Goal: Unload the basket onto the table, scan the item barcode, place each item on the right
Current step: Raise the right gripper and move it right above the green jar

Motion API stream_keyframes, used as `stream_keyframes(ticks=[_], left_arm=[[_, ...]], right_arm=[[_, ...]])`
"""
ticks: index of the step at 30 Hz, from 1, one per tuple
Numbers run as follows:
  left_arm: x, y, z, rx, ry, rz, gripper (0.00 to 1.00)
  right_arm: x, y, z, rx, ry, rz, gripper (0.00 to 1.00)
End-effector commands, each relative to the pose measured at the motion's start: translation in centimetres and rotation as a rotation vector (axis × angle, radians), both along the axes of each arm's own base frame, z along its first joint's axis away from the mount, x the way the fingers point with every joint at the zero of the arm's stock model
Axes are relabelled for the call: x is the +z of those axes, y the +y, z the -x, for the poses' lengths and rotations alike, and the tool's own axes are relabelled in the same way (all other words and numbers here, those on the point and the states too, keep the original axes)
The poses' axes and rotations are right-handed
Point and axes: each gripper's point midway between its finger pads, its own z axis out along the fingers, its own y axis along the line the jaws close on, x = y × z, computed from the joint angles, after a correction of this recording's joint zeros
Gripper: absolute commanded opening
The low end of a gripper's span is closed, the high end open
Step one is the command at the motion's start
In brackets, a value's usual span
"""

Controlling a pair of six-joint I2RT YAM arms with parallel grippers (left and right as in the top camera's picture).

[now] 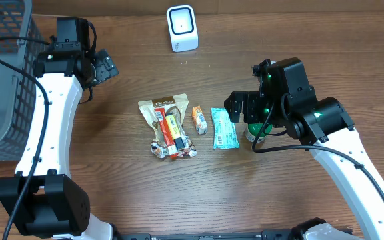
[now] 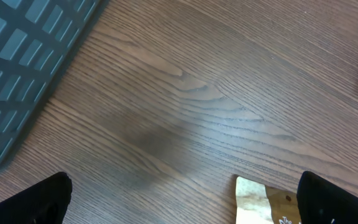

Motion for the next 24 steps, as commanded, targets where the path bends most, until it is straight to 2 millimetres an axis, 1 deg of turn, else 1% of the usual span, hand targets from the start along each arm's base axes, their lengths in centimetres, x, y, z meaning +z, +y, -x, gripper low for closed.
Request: stream_keyframes(ticks=[1,10,24], left_arm=[[0.6,0.2,0.0,-0.014,-0.010,-0.012,1.00],[0.6,0.2,0.0,-0.013,-0.011,-0.012,1.00],[0.6,0.2,0.0,-0.014,-0.010,-0.012,1.00]], right_arm=[[0.2,-0.1,-0.1,-0.002,-0.004,-0.005,1.00],[0.2,-0.1,-0.1,-0.002,-0.004,-0.005,1.00],[-0.4,-0.5,0.8,-0.002,0.040,0.011,1.00]])
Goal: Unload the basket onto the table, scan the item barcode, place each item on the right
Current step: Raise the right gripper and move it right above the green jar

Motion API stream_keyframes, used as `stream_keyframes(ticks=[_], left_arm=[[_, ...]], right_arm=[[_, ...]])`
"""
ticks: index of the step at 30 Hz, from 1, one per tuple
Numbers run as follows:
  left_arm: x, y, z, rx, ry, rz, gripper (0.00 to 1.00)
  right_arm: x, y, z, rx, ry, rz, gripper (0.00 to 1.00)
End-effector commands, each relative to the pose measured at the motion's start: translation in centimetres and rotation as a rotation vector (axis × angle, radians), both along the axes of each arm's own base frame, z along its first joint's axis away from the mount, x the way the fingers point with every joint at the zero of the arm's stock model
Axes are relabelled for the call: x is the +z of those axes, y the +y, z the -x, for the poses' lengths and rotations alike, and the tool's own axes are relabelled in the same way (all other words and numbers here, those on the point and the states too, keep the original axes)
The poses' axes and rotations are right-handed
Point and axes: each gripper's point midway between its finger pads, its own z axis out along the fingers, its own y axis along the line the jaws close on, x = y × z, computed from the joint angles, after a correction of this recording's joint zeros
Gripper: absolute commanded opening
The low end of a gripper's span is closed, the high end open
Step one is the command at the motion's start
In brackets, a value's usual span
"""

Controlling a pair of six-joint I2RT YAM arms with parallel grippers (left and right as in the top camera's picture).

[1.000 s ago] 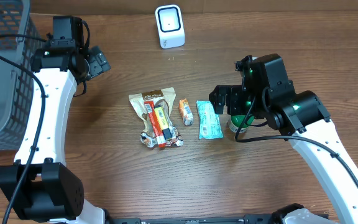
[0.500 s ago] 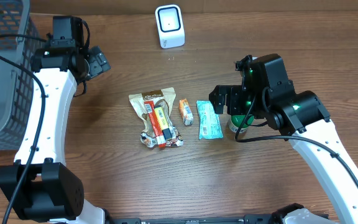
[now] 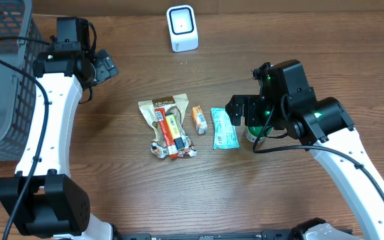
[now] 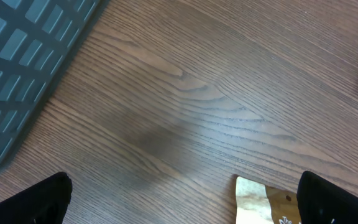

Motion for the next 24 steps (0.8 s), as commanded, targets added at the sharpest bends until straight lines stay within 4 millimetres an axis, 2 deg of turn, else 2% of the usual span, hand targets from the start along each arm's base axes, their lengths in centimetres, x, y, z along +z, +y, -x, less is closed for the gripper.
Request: stream_keyframes(ticks=[1,18,24], left_arm=[[0.6,0.2,0.0,-0.014,-0.010,-0.012,1.00],[0.6,0.2,0.0,-0.013,-0.010,-0.013,1.00],[0.6,0.2,0.0,-0.014,-0.010,-0.012,1.00]], right_arm=[[0.2,-0.1,-0.2,-0.003,-0.007,-0.007,1.00],[-0.1,-0.3,0.1,-0.003,0.011,0.002,1.00],[-0.8,-2.2,-0.9,-0.072,-0.016,0.109,1.00]])
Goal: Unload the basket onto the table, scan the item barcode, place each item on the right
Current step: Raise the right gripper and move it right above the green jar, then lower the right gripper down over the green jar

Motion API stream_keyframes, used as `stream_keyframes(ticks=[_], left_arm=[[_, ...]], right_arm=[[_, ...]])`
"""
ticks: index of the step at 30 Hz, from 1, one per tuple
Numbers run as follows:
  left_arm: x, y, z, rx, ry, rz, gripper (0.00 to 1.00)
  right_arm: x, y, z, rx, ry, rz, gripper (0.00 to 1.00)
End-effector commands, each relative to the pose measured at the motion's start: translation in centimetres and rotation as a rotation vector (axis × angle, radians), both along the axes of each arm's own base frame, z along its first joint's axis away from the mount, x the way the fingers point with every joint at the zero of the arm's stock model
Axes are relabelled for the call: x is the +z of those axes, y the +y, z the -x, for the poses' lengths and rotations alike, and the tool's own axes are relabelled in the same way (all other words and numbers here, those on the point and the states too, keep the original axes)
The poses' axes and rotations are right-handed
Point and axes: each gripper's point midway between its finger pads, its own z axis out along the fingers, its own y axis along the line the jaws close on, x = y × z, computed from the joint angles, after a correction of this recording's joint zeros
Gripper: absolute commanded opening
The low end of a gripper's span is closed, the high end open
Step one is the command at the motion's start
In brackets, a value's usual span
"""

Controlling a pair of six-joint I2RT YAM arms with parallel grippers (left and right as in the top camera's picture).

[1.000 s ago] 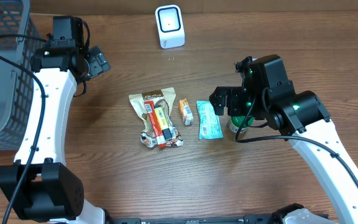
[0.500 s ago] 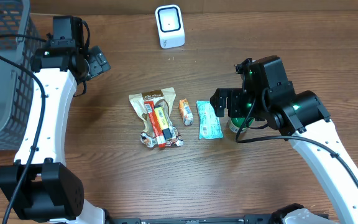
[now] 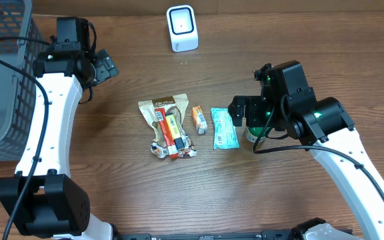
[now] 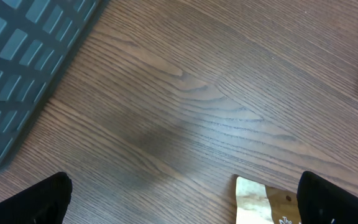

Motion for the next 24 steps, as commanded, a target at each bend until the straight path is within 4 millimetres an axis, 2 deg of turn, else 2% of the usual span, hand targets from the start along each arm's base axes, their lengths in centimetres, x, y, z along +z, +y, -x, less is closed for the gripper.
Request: stream_keyframes(ticks=[1,13,24], left_arm=[[0.6,0.2,0.0,-0.014,-0.010,-0.012,1.00],[0.6,0.2,0.0,-0.014,-0.010,-0.012,1.00],[0.6,0.2,0.0,-0.014,-0.010,-0.012,1.00]], right_arm=[[-0.6,-1.6,-1.1,-0.055,-0.019,0.080,1.00],[-5.4,-1.4,-2.1,-0.054,0.105,0.142,1.00],[-6.0,-1.0,-3.1,-0.054,0.094,0.137,1.00]])
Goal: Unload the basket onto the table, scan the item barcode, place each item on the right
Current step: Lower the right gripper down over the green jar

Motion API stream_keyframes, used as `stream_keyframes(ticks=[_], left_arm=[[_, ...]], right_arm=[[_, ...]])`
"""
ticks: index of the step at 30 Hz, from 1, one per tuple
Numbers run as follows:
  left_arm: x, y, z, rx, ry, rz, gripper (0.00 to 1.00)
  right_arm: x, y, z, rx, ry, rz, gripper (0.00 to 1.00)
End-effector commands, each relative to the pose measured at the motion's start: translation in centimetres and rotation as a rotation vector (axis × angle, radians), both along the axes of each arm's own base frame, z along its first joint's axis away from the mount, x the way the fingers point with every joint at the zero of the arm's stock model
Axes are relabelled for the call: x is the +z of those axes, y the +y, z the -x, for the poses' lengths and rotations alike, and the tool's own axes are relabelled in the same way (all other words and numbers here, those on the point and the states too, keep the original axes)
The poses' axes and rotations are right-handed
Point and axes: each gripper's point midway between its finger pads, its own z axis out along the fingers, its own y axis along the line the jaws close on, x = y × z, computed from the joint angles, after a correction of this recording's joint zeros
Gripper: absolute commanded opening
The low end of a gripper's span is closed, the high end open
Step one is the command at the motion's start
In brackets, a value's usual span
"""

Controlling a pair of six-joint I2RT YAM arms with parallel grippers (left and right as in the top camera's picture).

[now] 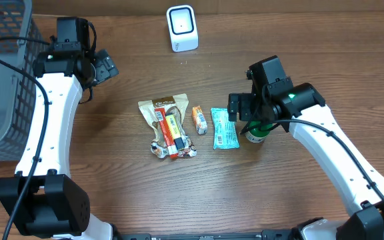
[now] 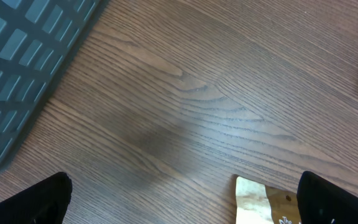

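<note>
A green can-like item (image 1: pixel 257 135) stands on the table right of a teal packet (image 1: pixel 223 128). My right gripper (image 1: pixel 253 119) is directly over the green item and covers its top; the overhead view does not show whether its fingers are closed on it. The white barcode scanner (image 1: pixel 181 28) stands at the back centre. My left gripper (image 1: pixel 104 67) hangs at the back left, open and holding nothing. In the left wrist view its fingertips (image 2: pixel 42 199) sit far apart above bare wood, with a corner of the brown pouch (image 2: pixel 260 200) between them.
A brown snack pouch (image 1: pixel 165 109), a red and yellow bar (image 1: pixel 173 134) and a small orange packet (image 1: pixel 199 120) lie in the middle of the table. A grey mesh basket fills the left edge, and its wall (image 2: pixel 17 56) also shows in the left wrist view.
The right arm's wrist has shifted left and towards the back, so its gripper now sits closer over the green item. The left arm and the items have not moved.
At every earlier moment the right gripper hovered beside and over the green item, shifting only slightly, while the left gripper stayed open at the back left. Now the right wrist has turned in over the green item, which still stands where it was.
</note>
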Motion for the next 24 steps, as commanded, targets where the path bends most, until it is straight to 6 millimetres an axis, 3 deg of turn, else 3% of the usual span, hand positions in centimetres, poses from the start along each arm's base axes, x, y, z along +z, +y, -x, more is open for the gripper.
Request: stream_keyframes(ticks=[1,14,24], left_arm=[[0.6,0.2,0.0,-0.014,-0.010,-0.012,1.00],[0.6,0.2,0.0,-0.014,-0.010,-0.012,1.00],[0.6,0.2,0.0,-0.014,-0.010,-0.012,1.00]], right_arm=[[-0.1,-0.4,-0.3,-0.010,-0.006,0.009,1.00],[0.4,0.0,-1.4,-0.011,-0.052,-0.008,1.00],[0.6,-1.0,-2.4,-0.045,-0.100,0.049,1.00]])
